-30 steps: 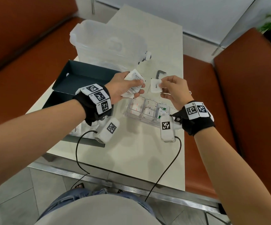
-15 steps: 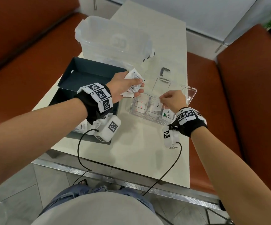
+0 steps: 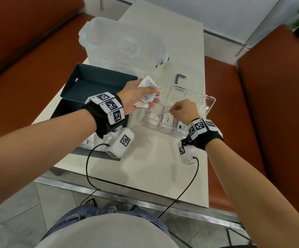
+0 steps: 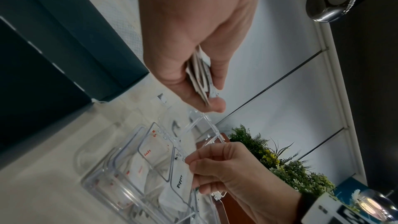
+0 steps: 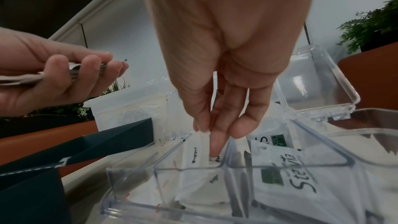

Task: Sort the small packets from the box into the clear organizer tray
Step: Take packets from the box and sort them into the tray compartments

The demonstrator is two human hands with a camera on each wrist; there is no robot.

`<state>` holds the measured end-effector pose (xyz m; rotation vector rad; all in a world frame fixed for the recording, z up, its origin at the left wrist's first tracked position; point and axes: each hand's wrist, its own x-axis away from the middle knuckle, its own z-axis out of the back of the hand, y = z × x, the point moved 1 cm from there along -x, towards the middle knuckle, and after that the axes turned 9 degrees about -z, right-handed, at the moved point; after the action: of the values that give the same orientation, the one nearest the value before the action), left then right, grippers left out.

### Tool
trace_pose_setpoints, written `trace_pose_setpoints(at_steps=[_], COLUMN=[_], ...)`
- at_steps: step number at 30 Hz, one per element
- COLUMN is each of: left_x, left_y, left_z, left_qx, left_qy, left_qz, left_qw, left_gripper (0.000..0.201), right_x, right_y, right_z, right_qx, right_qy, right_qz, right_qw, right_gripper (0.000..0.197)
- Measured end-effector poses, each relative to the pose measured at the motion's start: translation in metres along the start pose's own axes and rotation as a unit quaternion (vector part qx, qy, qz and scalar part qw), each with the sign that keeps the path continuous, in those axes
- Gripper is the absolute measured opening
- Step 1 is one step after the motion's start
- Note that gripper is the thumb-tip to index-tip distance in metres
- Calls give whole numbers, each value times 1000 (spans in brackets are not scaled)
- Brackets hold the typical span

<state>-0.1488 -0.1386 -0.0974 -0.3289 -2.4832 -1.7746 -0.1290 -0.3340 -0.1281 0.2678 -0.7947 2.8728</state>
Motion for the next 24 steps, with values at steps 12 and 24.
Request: trace_pose_setpoints(at_steps=[12,24], left_x=[-3,-3], left_y=[0,3], left_z=[-1,4], left_qx=[3,1], left_qy=[4,10], left_qz=[9,5], left_qw=[1000,1000], left_gripper=[19,25], right_x=[-1,-6], right_y=[-8,-3], right_z=[6,10], right_qx=[104,59], right_qy=[-87,-34], right_qz=[5,-26], right_qw=[991,997], right_gripper=[34,19])
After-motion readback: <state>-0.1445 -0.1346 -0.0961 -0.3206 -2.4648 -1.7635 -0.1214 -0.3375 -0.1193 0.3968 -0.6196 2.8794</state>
